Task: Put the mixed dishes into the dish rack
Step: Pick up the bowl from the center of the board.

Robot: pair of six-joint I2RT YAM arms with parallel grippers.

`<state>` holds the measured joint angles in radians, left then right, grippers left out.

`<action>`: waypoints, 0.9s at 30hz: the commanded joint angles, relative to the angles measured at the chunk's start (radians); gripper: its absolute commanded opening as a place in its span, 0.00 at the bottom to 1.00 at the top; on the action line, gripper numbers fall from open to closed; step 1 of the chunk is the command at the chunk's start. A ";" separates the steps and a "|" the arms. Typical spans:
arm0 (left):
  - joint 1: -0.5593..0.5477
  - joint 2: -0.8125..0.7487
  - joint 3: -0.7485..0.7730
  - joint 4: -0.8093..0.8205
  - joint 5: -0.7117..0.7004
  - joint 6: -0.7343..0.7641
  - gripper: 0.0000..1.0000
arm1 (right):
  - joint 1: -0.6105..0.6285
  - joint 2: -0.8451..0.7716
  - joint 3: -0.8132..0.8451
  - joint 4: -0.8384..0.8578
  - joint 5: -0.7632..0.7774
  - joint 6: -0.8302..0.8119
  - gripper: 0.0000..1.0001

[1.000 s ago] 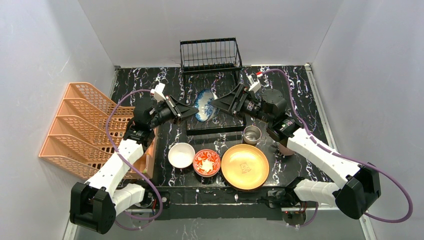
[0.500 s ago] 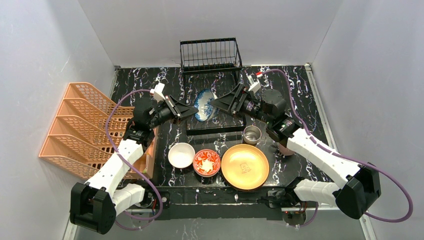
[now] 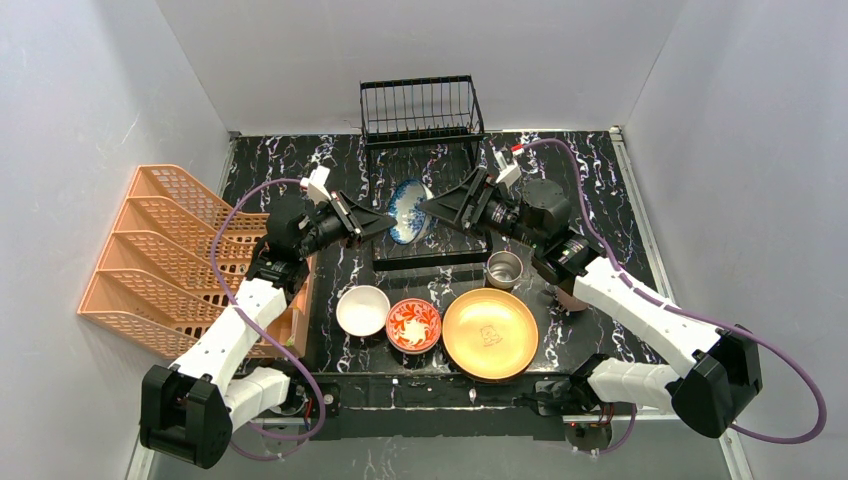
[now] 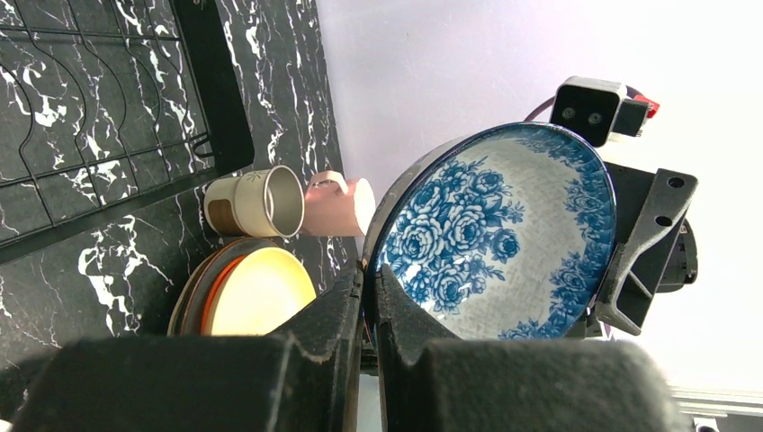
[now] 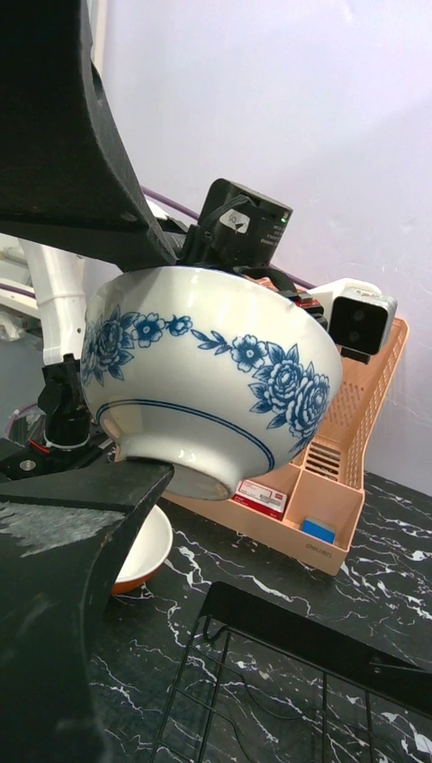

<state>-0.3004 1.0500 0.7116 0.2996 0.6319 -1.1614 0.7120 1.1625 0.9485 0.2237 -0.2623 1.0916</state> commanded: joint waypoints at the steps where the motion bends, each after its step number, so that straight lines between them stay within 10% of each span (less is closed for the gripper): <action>1: 0.003 -0.035 0.040 0.001 0.035 0.018 0.00 | 0.011 -0.003 0.062 0.016 0.013 -0.023 0.83; 17: 0.003 -0.039 0.061 -0.045 0.029 0.051 0.00 | 0.022 0.001 0.074 -0.020 0.038 -0.041 0.79; 27: 0.003 -0.041 0.065 -0.050 0.032 0.052 0.00 | 0.026 0.004 0.077 -0.030 0.039 -0.044 0.08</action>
<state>-0.3000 1.0447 0.7341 0.2260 0.6319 -1.1183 0.7288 1.1679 0.9726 0.1577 -0.2314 1.0615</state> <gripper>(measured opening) 0.052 0.767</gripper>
